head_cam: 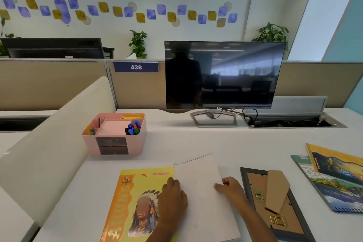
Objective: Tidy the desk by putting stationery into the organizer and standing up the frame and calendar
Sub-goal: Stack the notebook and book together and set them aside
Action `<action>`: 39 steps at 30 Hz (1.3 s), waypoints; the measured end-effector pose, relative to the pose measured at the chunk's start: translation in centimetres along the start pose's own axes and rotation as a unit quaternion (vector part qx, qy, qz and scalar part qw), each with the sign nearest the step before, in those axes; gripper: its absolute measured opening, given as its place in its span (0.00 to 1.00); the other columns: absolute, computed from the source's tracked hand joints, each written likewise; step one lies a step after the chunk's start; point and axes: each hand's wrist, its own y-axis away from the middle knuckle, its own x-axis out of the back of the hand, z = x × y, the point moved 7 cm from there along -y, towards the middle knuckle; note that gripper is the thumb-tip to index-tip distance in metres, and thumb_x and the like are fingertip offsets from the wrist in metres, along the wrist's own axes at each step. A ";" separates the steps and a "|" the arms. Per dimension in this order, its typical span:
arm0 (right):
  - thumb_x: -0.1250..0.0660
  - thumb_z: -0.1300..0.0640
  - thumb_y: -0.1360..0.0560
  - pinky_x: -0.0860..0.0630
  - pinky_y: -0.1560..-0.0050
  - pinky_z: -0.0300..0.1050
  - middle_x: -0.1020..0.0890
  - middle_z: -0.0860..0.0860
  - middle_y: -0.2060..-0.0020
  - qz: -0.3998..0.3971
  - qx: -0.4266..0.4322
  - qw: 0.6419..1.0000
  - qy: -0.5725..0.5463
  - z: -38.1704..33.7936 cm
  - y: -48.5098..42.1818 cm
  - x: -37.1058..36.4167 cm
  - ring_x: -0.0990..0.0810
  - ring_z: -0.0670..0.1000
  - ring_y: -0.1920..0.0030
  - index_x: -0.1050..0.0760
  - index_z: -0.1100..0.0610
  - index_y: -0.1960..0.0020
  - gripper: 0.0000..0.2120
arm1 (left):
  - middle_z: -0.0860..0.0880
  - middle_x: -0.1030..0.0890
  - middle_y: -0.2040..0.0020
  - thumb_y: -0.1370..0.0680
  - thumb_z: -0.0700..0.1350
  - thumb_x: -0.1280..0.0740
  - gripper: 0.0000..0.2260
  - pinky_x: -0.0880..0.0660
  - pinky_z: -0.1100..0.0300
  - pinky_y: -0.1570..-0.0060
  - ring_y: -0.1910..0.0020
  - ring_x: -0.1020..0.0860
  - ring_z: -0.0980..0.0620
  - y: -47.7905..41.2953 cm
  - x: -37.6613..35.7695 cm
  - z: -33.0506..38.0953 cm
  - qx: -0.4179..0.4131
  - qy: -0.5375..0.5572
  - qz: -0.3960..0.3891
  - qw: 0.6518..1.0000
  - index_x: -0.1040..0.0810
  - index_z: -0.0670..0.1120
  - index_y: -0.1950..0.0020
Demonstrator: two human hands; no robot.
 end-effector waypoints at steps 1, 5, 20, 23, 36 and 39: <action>0.35 0.58 0.27 0.32 0.64 0.40 0.24 0.55 0.55 -0.010 0.004 1.000 -0.017 -0.2 0.1 0.0 0.26 0.52 0.57 0.32 0.57 0.56 0.06 | 0.45 0.24 0.69 0.45 0.40 0.22 0.13 0.31 0.60 0.81 0.74 0.24 0.47 0.1 0.5 -0.4 0.000 0.022 0.018 1.000 0.25 0.42 0.69; 0.39 0.58 0.24 0.33 0.68 0.40 0.23 0.57 0.55 -0.014 0.060 0.997 -0.039 -2.8 1.1 0.4 0.27 0.50 0.63 0.33 0.58 0.50 0.05 | 0.50 0.25 0.72 0.41 0.42 0.32 0.01 0.32 0.61 0.83 0.77 0.26 0.51 0.6 2.5 -1.8 -0.011 0.013 0.047 0.999 0.23 0.46 0.71; 0.41 0.57 0.23 0.29 0.67 0.38 0.24 0.54 0.60 0.043 0.198 0.969 -0.141 -9.2 4.2 0.9 0.24 0.50 0.63 0.35 0.57 0.48 0.06 | 0.39 0.17 0.49 0.20 0.60 0.62 0.36 0.23 0.40 0.62 0.54 0.18 0.38 3.7 1.4 -13.4 0.122 -0.092 -0.093 0.984 0.17 0.43 0.48; 0.39 0.57 0.23 0.29 0.67 0.39 0.23 0.54 0.60 0.019 0.170 0.976 -0.133 -7.9 3.6 -0.9 0.24 0.49 0.64 0.34 0.58 0.49 0.06 | 0.38 0.20 0.43 0.21 0.61 0.63 0.37 0.23 0.40 0.56 0.47 0.20 0.39 2.7 1.9 -12.0 0.132 -0.066 -0.118 0.982 0.19 0.43 0.43; 0.37 0.58 0.25 0.30 0.66 0.39 0.24 0.57 0.53 -0.003 0.052 0.984 -0.172 -3.5 0.7 -6.2 0.25 0.55 0.57 0.32 0.60 0.50 0.07 | 0.45 0.45 0.24 0.17 0.47 0.51 0.20 0.51 0.49 0.29 0.26 0.48 0.48 -1.0 1.5 -8.4 0.191 0.205 -0.087 0.956 0.41 0.42 0.27; 0.36 0.58 0.25 0.32 0.65 0.35 0.24 0.57 0.53 0.011 0.052 0.990 -0.130 -2.9 0.1 -6.8 0.26 0.54 0.55 0.31 0.59 0.51 0.06 | 0.46 0.51 0.23 0.18 0.48 0.46 0.25 0.55 0.56 0.29 0.25 0.51 0.51 -0.9 1.3 -7.2 0.186 0.214 -0.088 0.955 0.48 0.41 0.25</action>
